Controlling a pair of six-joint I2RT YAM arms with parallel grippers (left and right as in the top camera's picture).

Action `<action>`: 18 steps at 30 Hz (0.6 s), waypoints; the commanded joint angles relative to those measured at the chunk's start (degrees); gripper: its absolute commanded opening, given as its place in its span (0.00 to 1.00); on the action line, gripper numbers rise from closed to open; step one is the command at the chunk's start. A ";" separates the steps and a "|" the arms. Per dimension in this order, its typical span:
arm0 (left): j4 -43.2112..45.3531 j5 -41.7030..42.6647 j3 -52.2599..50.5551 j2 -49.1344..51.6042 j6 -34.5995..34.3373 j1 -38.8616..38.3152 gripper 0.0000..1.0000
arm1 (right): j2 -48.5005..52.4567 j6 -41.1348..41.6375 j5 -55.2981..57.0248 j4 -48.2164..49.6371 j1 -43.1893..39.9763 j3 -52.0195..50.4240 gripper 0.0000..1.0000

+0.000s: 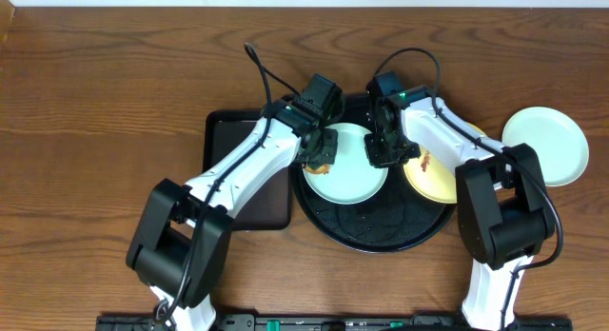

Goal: Clean dirty plates on tray and stack at the side
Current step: 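Carry the sponge with the left gripper over the held pale green plate, then wipe the pale green plate surface with the sponge in the left gripper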

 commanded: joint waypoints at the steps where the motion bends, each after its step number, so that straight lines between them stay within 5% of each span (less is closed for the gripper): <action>1: 1.22 -0.33 -0.96 1.09 -0.66 0.07 0.07 | -1.01 -0.85 0.57 0.22 0.44 -0.52 0.15; 18: 5.25 -0.35 -1.07 8.48 -0.09 0.11 0.07 | -1.01 -0.85 0.57 0.15 0.44 -0.52 0.13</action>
